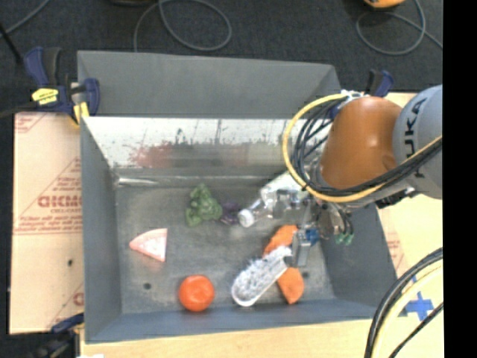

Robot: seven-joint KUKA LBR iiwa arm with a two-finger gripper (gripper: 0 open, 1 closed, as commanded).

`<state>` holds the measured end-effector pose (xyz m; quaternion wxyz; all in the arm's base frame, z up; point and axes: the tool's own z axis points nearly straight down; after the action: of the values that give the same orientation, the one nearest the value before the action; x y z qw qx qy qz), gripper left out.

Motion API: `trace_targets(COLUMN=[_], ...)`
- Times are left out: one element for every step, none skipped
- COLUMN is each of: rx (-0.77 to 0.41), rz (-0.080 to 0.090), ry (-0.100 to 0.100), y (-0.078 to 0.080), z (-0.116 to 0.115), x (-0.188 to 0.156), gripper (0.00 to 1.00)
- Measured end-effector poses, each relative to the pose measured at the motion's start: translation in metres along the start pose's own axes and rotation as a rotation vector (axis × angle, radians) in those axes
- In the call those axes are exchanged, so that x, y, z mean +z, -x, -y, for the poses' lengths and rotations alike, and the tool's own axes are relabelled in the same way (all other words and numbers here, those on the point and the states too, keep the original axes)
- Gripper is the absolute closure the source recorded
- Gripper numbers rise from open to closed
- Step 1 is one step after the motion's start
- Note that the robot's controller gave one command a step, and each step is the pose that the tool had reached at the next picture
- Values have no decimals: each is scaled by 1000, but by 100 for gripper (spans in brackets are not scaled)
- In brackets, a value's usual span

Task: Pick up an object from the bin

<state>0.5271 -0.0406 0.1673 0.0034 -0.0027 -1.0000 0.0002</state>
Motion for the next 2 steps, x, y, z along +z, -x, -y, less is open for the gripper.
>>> trace_targets(rx=[-1,-52], rz=[8,9], ry=[-1,0], y=[2,-21], z=[0,15], x=[-4,41], gripper=[0,0])
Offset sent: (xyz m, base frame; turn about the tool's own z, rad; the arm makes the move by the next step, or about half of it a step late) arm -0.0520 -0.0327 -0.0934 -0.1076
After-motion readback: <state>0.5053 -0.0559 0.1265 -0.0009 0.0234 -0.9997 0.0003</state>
